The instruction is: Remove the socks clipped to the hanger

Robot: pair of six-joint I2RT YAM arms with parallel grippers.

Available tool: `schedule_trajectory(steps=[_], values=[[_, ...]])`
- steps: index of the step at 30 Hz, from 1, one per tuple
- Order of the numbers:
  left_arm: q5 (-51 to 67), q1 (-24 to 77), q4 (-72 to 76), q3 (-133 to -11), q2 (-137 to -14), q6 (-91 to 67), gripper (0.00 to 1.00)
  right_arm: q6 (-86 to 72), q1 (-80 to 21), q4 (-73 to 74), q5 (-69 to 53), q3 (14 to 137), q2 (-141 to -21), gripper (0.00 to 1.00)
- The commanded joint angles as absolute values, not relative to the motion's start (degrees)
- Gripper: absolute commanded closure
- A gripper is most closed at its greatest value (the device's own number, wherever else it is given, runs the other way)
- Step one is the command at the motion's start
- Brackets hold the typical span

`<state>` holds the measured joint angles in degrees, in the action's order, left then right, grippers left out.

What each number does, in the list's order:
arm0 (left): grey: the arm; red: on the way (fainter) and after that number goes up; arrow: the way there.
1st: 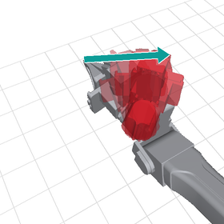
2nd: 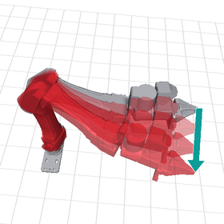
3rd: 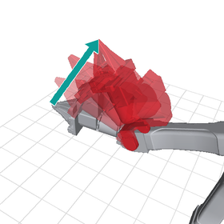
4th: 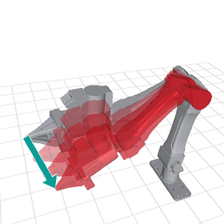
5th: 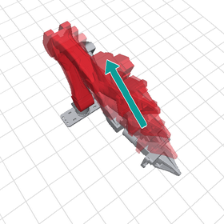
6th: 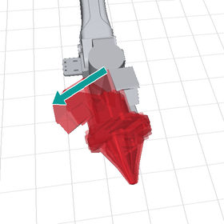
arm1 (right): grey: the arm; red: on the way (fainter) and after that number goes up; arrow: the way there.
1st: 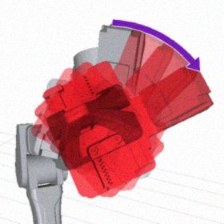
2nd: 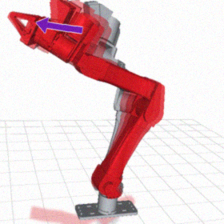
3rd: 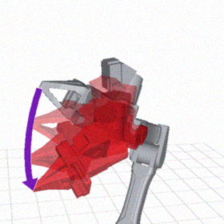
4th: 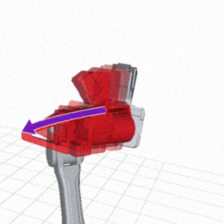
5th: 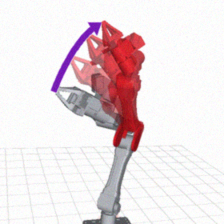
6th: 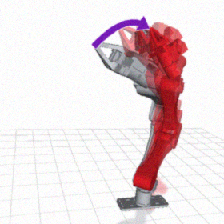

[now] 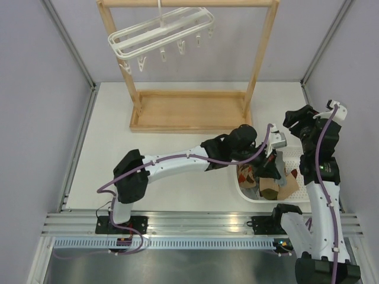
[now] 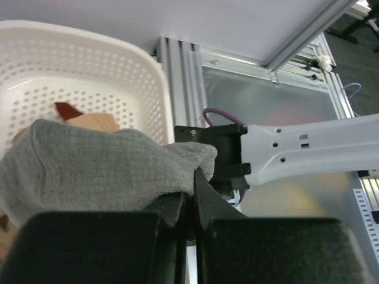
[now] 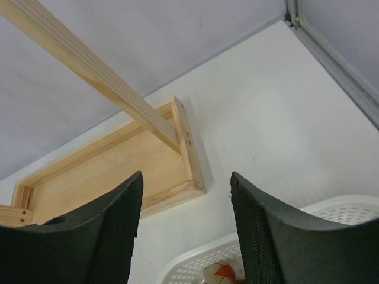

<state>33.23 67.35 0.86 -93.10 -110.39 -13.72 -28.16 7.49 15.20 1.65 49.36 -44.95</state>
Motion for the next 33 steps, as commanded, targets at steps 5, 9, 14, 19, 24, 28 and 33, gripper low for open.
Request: schedule_trajectory(steps=[5,9,14,19,24,28,33], values=[[37.4,69.7,1.1,-105.5,-117.3,-12.0,0.98,-25.1,8.4,22.1,8.2,56.0,-38.6,0.33],[36.8,69.8,1.5,-106.6,-119.8,-12.0,0.98,-24.0,8.4,23.8,10.0,57.1,-37.0,0.32],[32.8,69.8,0.5,-107.6,-121.3,-11.0,0.67,-22.9,8.3,25.7,10.8,58.1,-35.8,0.31],[28.1,69.9,-1.8,-107.9,-122.1,-10.9,0.00,-22.9,8.4,26.5,10.8,58.5,-35.4,0.31],[17.0,69.8,-2.9,-103.8,-118.2,-8.6,0.00,-22.7,8.4,27.1,10.5,58.3,-35.2,0.31],[5.2,69.8,-2.8,-96.5,-111.7,-7.0,0.00,-22.8,8.4,26.9,9.9,57.0,-34.8,0.31],[-12.6,68.9,-2.5,-82.2,-100.8,-7.9,0.00,-22.9,8.4,26.2,8.6,53.6,-34.7,0.30]])
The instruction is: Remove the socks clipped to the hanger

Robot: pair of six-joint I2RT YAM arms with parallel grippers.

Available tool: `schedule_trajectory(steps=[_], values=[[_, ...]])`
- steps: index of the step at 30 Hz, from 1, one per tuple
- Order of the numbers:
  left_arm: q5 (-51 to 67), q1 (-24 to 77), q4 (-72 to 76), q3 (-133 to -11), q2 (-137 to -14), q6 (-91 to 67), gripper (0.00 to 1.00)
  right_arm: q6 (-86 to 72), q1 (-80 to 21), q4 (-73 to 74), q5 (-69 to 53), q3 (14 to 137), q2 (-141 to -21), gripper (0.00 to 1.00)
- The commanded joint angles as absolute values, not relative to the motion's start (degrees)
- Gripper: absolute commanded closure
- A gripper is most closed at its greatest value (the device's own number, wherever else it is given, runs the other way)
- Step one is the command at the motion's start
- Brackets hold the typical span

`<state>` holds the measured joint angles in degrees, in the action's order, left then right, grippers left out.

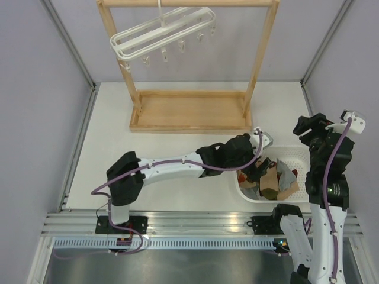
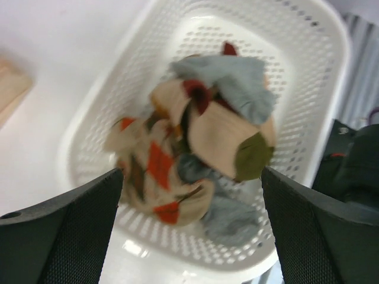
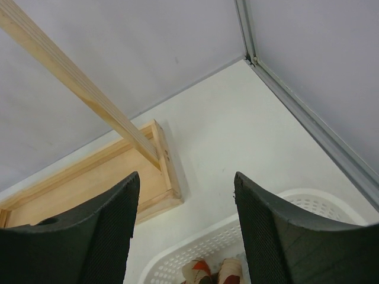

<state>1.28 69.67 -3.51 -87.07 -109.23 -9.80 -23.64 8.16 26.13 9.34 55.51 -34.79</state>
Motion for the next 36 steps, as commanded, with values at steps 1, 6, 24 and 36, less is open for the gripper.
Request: schedule_trajectory(steps=[1,6,24,36], values=[[-13.9,68.6,-2.5,-80.1,-98.7,-8.3,0.00,-22.9,8.4,25.9,7.8,52.1,-34.8,0.30],[-13.4,59.4,-2.5,-63.0,-85.2,-18.7,0.00,-24.2,8.4,23.8,5.8,47.3,-35.2,0.31],[-38.6,46.0,-24.1,-53.2,-32.2,-13.9,0.00,-24.7,8.3,21.3,1.4,40.3,-33.9,0.32],[-43.9,46.0,-21.4,-46.1,-27.2,-10.7,0.00,-24.3,8.3,21.1,0.5,39.6,-33.6,0.31]])
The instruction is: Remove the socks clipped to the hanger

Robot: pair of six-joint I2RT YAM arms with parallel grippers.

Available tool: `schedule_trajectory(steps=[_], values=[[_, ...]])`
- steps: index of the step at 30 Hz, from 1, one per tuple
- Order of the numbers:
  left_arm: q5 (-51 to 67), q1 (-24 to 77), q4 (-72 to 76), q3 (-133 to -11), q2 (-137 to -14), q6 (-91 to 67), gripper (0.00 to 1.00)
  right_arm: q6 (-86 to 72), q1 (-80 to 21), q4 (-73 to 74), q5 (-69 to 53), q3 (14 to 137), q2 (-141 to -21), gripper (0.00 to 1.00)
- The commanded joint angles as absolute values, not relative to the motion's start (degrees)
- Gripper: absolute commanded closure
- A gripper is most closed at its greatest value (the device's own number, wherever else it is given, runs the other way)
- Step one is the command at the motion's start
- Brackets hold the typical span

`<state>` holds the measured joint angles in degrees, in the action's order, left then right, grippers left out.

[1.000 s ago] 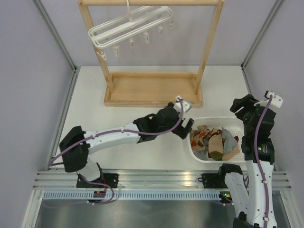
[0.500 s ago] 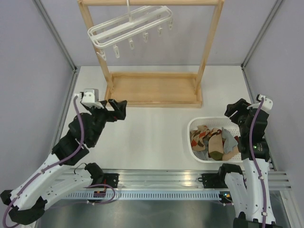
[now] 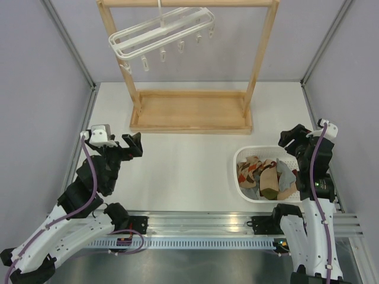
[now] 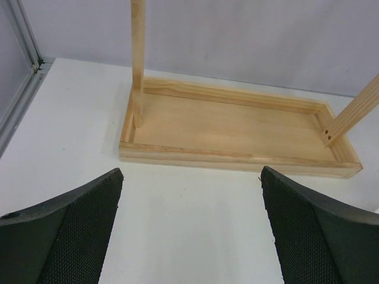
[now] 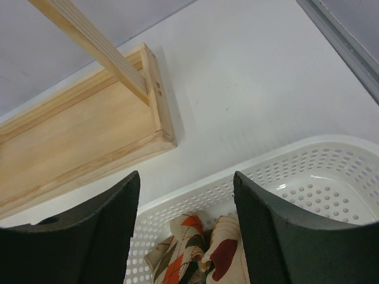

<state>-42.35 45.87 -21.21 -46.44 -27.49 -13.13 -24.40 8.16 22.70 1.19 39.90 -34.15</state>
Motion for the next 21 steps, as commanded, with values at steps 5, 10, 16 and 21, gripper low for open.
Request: schedule_trajectory(steps=[5,10,16,21], values=[[-43.3,46.0,-21.3,-46.0,-27.1,-10.7,0.00,-24.1,8.3,20.9,1.0,39.0,-33.0,0.31],[-43.2,46.0,-21.4,-45.4,-26.0,-10.9,0.00,-24.2,8.3,20.9,0.9,39.0,-33.3,0.30],[-43.8,46.0,-21.4,-45.4,-26.1,-10.4,0.00,-24.1,8.3,20.6,0.9,38.7,-33.5,0.30],[-43.7,46.0,-21.4,-45.5,-26.4,-11.1,0.00,-24.0,8.3,20.6,0.9,38.7,-33.4,0.30]])
